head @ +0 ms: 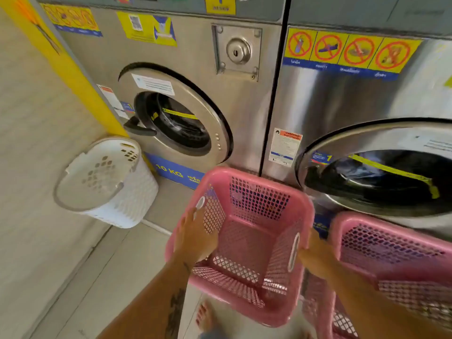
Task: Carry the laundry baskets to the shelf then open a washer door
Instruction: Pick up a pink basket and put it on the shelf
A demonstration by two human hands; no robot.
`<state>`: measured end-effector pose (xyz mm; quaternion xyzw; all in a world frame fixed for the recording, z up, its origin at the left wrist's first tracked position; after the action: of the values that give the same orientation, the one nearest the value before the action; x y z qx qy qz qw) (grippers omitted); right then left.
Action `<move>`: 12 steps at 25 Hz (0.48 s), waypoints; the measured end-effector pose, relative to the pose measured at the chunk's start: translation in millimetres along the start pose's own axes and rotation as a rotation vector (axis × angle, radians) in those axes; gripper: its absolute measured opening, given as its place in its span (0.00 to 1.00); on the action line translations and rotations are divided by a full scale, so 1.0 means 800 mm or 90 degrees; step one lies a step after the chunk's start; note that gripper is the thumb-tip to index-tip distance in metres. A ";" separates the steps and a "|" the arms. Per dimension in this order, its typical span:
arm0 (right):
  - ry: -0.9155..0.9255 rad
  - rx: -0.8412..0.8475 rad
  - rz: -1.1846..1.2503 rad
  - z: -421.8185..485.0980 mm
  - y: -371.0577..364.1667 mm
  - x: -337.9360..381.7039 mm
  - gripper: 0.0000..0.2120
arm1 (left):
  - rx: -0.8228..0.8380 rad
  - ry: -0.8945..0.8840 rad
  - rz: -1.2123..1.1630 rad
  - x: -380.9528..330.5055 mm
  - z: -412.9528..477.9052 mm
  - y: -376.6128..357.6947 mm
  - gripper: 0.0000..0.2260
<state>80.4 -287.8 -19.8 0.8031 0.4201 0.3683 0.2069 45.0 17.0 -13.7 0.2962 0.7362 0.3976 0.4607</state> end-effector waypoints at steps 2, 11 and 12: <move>-0.036 -0.042 0.026 0.032 -0.023 0.002 0.31 | -0.019 -0.019 0.025 0.030 0.048 -0.005 0.36; -0.064 -0.288 -0.055 0.056 -0.097 -0.018 0.42 | 0.014 -0.230 0.068 0.137 0.147 -0.086 0.45; -0.063 -0.294 -0.057 0.052 -0.099 -0.020 0.44 | 0.005 -0.237 0.066 0.142 0.143 -0.088 0.45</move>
<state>64.7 -257.4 -104.1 0.7323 0.3489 0.4053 0.4215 99.4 108.0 -154.2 0.4041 0.6232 0.3567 0.5666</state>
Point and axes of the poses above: each hand's wrist, its own z-axis towards the middle knuckle, its own y-axis out of the back of the hand, x = y × z, the point moved 5 cm from there along z, towards the middle knuckle, and after that the axes turned 2 degrees about -y, right-handed, at the moved point
